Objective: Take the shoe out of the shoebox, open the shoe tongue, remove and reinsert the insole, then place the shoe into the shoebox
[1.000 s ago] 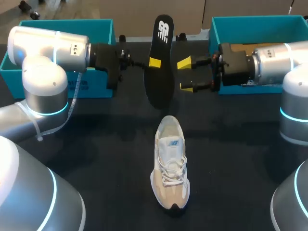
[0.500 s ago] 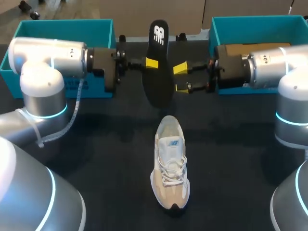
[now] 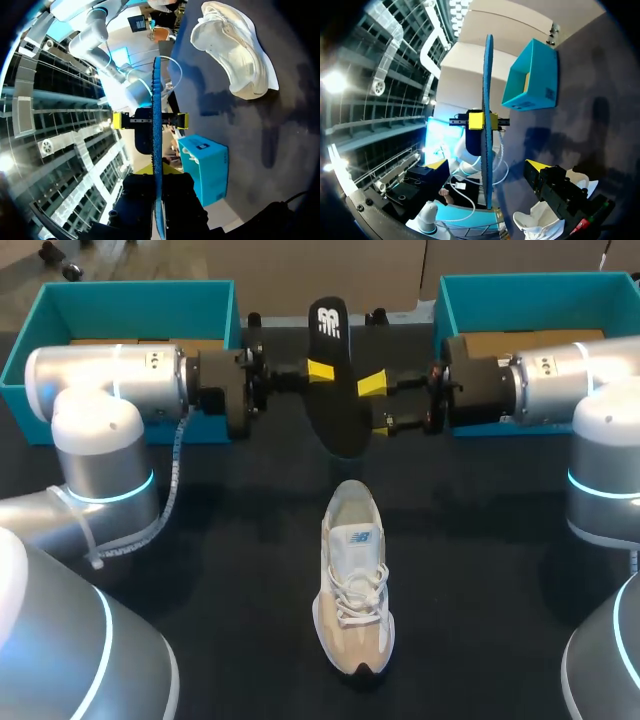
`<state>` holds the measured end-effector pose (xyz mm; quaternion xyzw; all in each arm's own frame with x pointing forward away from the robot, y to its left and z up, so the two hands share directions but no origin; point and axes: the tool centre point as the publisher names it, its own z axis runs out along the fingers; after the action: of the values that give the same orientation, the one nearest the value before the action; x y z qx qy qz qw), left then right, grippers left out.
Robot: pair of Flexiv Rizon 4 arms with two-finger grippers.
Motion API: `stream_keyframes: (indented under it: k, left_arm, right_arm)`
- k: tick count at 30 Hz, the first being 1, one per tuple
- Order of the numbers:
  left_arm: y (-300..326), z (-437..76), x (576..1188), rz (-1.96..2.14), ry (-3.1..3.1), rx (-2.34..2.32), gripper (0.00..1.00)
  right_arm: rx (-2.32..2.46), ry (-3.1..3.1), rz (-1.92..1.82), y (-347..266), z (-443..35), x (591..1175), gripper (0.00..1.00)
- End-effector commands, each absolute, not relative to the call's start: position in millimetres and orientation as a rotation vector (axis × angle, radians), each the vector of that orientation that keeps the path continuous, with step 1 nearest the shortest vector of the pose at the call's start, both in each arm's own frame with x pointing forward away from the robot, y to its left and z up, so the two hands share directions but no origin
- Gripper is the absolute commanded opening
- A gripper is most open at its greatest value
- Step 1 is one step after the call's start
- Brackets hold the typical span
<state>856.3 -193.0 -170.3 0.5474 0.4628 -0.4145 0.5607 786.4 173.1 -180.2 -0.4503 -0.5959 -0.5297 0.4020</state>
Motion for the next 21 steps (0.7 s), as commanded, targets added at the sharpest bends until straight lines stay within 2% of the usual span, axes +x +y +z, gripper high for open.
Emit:
stream_keyframes:
  k: [1,16,18,20,21]
  left_arm:
    - [-196.5,-171.9,852.0,-0.967,1.097,1.277,0.00]
    - [-199.8,-175.8,845.5,-0.977,1.084,1.287,0.00]
    - [-199.5,-175.9,844.8,-0.975,1.082,1.287,0.00]
    - [-199.3,-176.0,844.4,-0.974,1.081,1.287,0.00]
    - [-199.3,-176.1,844.2,-0.973,1.080,1.288,0.00]
  right_arm:
    - [-1.113,-1.516,-1.334,180.2,-181.4,785.9,1.00]
    - [-1.110,-1.564,-1.263,195.3,-182.2,788.0,1.00]
    - [-1.113,-1.564,-1.260,195.8,-182.8,787.5,0.85]
    - [-1.117,-1.564,-1.260,195.6,-183.0,786.5,0.77]
    - [-1.119,-1.565,-1.259,195.5,-183.0,786.0,0.68]
